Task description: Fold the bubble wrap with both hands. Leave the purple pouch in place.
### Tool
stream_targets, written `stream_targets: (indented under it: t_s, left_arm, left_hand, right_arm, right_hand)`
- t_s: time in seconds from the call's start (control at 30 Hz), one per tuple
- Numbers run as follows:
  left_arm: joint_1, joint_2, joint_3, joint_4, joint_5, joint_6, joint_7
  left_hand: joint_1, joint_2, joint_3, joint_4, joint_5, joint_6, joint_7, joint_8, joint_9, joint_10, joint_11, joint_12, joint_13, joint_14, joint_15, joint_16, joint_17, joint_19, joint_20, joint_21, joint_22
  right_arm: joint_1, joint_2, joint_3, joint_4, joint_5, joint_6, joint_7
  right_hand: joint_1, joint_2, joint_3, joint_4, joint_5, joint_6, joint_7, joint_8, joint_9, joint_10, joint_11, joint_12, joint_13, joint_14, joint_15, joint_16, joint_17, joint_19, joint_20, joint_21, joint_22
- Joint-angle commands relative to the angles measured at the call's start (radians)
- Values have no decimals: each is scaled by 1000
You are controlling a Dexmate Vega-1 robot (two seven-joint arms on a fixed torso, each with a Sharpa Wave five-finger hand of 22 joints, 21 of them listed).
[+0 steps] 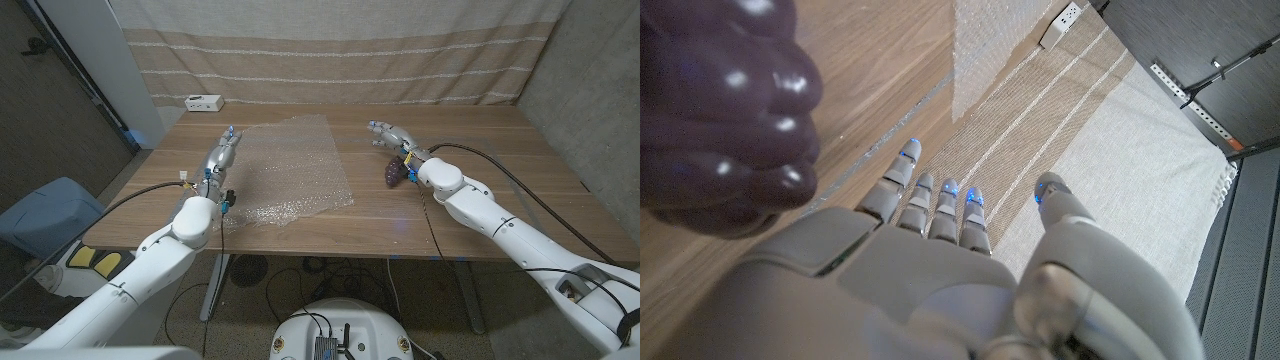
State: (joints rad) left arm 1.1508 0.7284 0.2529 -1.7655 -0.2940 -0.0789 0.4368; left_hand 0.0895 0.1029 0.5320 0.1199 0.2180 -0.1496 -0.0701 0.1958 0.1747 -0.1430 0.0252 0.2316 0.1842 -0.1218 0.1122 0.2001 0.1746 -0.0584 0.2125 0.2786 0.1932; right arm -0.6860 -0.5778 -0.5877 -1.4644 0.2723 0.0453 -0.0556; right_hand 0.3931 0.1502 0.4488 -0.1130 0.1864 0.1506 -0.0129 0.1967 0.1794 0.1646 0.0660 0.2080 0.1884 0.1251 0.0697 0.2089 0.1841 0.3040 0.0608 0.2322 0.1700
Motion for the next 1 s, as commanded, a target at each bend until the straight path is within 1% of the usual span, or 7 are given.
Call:
stream_targets:
  t_s: [0.03,0.07,0.23,0.3,0.4,0.8,1.0]
  left_arm:
    - [56,18,-26,-49,48,30,40]
    - [61,19,-28,-53,53,33,43]
    - [77,25,-33,-48,68,4,34]
    - [84,28,-37,-55,74,10,37]
    - [95,32,-41,-67,93,25,50]
    - [118,31,-53,-76,133,29,68]
    - [123,26,-52,-73,156,25,76]
  left_hand:
    - [12,23,8,-6,-4,8,-3,-1,2,4,-14,1,1,5,-2,-5,3,9,1,5,2]
    - [13,23,9,-7,-5,10,-2,-2,2,10,4,2,1,6,-1,-6,3,10,1,4,2]
    - [17,20,10,-9,-7,33,0,1,1,39,7,6,2,17,0,-6,3,13,1,1,2]
    - [17,19,10,-9,-8,41,2,2,1,53,-3,9,2,22,2,-6,4,16,1,0,2]
    - [17,17,10,-9,-8,45,2,1,1,67,7,12,2,29,1,-4,4,18,1,0,2]
    - [21,16,11,-12,-9,61,7,2,1,87,9,13,2,44,-5,-3,3,14,-5,-5,2]
    - [26,14,13,-16,-9,72,10,2,1,87,5,9,2,55,-9,-3,2,40,-12,3,1]
  right_arm:
    - [5,-36,-42,-90,-103,-93,-7]
    - [6,-38,-45,-96,-108,-100,-4]
    - [5,-45,-59,-113,-131,-100,12]
    - [6,-50,-66,-128,-149,-116,10]
    - [4,-53,-73,-143,-165,-131,11]
    - [0,-69,-119,-234,-276,-249,-10]
    - [6,-77,-144,-273,-333,-310,-7]
  right_hand:
    - [9,1,5,-6,-2,11,3,10,4,13,5,8,4,10,-1,9,4,4,-3,-1,5]
    - [11,1,5,-7,-3,14,2,10,4,14,3,8,4,10,-3,9,4,4,-3,-1,5]
    - [17,1,7,-12,-4,21,0,11,5,21,3,9,5,12,-3,8,4,4,-3,-3,5]
    - [19,1,7,-14,-4,23,-1,11,5,24,2,10,5,13,-5,8,4,4,-2,-4,5]
    - [22,1,8,-17,-5,26,-3,12,5,28,-1,10,5,14,-6,8,4,3,-2,-5,5]
    - [43,5,16,-30,-6,46,-9,14,5,42,-7,11,5,19,-18,6,3,5,-13,-9,5]
    - [53,12,20,-32,-5,59,-14,16,6,53,-12,13,5,25,-23,8,4,5,-16,-11,5]
